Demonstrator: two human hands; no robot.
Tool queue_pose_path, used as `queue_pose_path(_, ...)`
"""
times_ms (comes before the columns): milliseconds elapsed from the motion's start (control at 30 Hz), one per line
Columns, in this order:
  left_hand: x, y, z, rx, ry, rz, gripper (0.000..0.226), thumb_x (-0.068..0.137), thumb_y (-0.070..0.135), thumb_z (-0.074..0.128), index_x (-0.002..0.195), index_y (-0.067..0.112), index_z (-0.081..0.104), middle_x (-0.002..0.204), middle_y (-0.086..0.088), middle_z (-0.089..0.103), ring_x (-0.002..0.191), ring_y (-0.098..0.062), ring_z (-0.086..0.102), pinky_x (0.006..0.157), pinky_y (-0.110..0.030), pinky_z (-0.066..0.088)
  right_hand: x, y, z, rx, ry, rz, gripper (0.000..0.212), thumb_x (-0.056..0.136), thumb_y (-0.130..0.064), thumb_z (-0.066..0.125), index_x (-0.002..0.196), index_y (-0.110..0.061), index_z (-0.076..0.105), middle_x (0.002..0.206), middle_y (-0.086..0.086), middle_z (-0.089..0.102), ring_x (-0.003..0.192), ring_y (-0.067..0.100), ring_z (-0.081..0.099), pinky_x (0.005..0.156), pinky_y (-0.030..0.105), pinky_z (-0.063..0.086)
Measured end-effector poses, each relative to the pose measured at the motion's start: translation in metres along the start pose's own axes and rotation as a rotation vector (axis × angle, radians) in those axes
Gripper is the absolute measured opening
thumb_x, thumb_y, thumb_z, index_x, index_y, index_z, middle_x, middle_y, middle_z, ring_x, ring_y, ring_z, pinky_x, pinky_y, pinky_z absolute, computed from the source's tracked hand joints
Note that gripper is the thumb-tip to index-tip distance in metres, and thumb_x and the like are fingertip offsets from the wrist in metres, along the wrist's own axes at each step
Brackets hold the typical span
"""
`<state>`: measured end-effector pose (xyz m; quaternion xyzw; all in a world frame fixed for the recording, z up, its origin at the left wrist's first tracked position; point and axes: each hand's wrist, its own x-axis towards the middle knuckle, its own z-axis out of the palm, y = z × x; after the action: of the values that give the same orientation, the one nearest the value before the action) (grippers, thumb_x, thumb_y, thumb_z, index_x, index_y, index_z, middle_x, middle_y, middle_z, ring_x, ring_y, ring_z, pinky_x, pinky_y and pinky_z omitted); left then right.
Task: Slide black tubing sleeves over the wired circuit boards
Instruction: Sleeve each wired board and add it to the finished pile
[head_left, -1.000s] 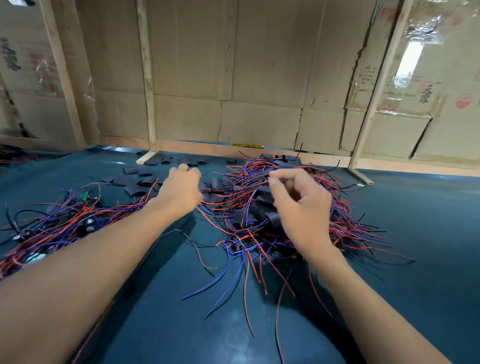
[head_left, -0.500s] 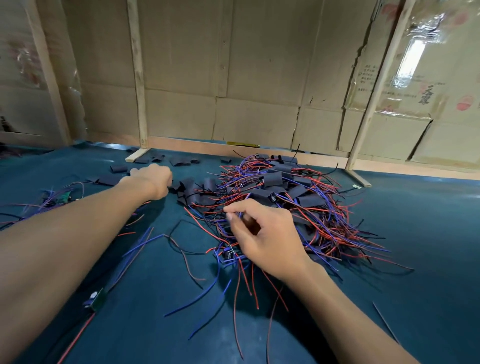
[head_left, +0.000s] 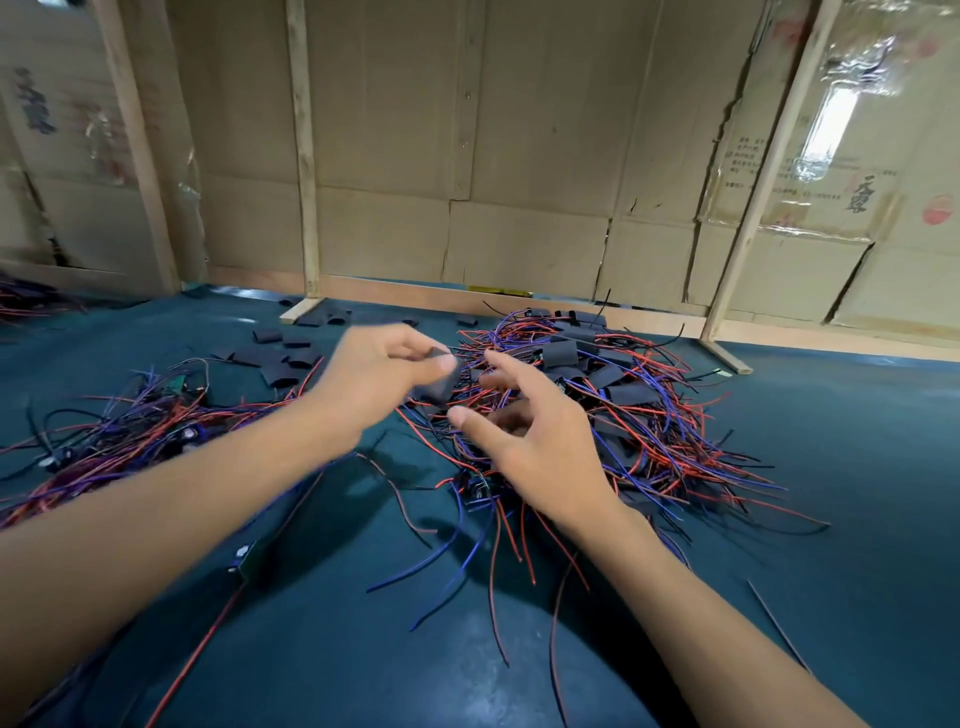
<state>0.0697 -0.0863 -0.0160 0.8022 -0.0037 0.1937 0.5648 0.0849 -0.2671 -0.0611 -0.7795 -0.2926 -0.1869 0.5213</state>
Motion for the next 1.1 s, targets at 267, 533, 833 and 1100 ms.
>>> queue_pose_path(267, -0.060, 0.000, 0.012, -0.439, -0.070, -0.296, 0.015, 0.086, 0.012, 0.077, 0.100, 0.008, 0.075, 0.086, -0.011, 0.075, 0.079, -0.018, 0.072, 0.071, -0.029, 0.057, 0.002, 0.000, -0.008, -0.035, -0.137, -0.059, 0.034, 0.082, -0.023, 0.084, 0.114, -0.024, 0.076, 0.106, -0.013, 0.074, 0.090, -0.005, 0.064, 0.087, 0.019, 0.047)
queue_pose_path(533, -0.068, 0.003, -0.074, 0.976, -0.063, 0.041, 0.046, 0.091, 0.064, 0.049, 0.131, 0.041, 0.055, 0.129, 0.011, 0.062, 0.123, -0.017, 0.056, 0.100, -0.043, 0.047, 0.005, -0.002, -0.017, 0.124, -0.097, 0.003, 0.037, 0.072, -0.016, 0.091, 0.104, -0.023, 0.074, 0.087, -0.022, 0.070, 0.078, 0.000, 0.064, 0.077, 0.010, 0.045)
queue_pose_path(833, -0.081, -0.059, -0.099, 1.290, 0.154, -0.404, 0.069, 0.092, 0.069, 0.041, 0.142, 0.023, 0.033, 0.141, -0.012, 0.040, 0.127, -0.045, 0.040, 0.100, -0.059, 0.035, 0.002, 0.003, -0.008, -0.111, -0.071, -0.097, 0.048, 0.076, -0.022, 0.088, 0.121, -0.023, 0.070, 0.103, -0.020, 0.068, 0.092, 0.001, 0.064, 0.086, 0.009, 0.043)
queue_pose_path(1100, -0.040, -0.062, -0.097, 1.092, 0.059, -0.376, 0.060, 0.095, 0.070, 0.032, 0.135, 0.028, 0.048, 0.140, -0.010, 0.050, 0.129, -0.044, 0.040, 0.103, -0.062, 0.030, -0.001, 0.006, -0.008, -0.144, -0.051, -0.121, 0.049, 0.077, -0.024, 0.088, 0.123, -0.025, 0.069, 0.108, -0.019, 0.067, 0.094, 0.003, 0.064, 0.090, 0.025, 0.052)
